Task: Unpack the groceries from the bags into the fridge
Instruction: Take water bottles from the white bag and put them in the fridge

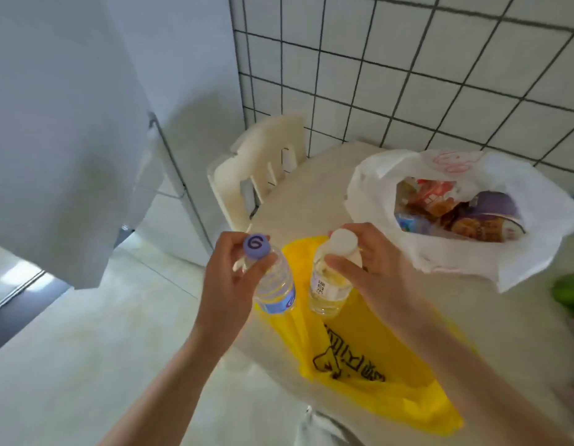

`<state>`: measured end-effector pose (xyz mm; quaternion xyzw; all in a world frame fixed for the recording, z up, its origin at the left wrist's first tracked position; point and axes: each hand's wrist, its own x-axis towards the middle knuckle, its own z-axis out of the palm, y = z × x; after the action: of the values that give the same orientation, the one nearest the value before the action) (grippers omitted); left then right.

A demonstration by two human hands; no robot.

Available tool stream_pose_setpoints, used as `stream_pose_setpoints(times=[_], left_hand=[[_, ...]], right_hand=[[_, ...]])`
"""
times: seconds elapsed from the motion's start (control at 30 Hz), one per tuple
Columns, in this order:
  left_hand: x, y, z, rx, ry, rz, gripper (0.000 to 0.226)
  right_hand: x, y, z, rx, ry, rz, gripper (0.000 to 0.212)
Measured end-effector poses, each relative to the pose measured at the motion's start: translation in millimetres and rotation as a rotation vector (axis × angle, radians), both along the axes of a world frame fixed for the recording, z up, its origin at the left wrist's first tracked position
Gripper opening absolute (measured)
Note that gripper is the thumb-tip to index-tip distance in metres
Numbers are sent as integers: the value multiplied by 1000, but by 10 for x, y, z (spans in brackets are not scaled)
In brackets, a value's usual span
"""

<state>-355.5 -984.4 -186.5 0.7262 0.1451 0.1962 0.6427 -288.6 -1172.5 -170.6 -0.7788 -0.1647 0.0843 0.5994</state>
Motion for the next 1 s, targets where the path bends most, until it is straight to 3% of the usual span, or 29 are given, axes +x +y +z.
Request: stream_pose_setpoints(times=[0.53,0.77,1.0], left_hand=[[-3078,1676,-329,167,211,491,24],[-3583,2342,-368,209,233,664,36],[-3543,3222,-312,220,233,746,45]], right_hand=[[-2407,2175,-224,-33,111,434,32],[-2767,3046,-261,-61,126,603,39],[-2689,3969,-236,-98,90,684,43]])
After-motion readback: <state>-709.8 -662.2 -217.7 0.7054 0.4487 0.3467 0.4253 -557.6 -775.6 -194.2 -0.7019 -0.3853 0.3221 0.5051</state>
